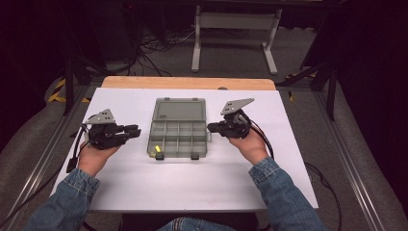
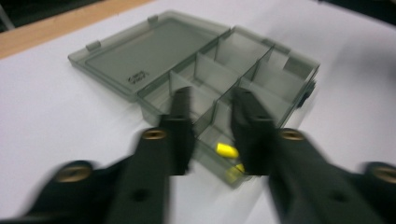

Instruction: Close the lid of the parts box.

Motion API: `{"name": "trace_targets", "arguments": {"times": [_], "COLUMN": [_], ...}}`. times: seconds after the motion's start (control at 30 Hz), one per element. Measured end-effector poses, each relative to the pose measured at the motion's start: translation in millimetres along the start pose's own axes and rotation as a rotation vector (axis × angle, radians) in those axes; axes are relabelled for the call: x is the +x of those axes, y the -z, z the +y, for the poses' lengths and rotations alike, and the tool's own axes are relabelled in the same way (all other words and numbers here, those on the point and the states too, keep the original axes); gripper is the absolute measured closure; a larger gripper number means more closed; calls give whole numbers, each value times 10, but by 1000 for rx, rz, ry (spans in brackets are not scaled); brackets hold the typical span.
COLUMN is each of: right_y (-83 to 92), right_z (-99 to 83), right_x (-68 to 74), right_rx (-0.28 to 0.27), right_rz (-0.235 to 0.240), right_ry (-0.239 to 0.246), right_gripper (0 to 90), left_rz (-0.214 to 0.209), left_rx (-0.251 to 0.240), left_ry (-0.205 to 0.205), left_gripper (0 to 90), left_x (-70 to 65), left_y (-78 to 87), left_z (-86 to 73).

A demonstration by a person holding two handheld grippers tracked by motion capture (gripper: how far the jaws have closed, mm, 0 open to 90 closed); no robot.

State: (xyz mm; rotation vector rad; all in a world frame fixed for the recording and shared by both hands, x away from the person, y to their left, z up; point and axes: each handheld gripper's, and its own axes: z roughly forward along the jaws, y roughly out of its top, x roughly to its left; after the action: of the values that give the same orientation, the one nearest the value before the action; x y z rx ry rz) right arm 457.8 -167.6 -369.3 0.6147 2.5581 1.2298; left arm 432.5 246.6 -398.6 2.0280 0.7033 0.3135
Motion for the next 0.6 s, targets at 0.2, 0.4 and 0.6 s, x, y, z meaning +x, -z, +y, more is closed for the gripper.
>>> {"name": "trace_targets", "arguments": {"times": [0.2,0.4,0.6], "right_y": [-64,-170,-288], "right_z": [9,38,49], "right_x": [-102,-199,-326], "right_rx": [18,49,53], "right_rz": [-49,-72,-87], "right_ry": [-4,-9,-43], "right_gripper": [900,900,900], "left_rz": [32,51,48], "left_rx": [57,111,125], "left_ry": [4,32,70], "left_gripper": [895,895,893], "left_x": [46,139,245], "left_y": [-98,-209,-303], "left_z": [58,123,158]}}
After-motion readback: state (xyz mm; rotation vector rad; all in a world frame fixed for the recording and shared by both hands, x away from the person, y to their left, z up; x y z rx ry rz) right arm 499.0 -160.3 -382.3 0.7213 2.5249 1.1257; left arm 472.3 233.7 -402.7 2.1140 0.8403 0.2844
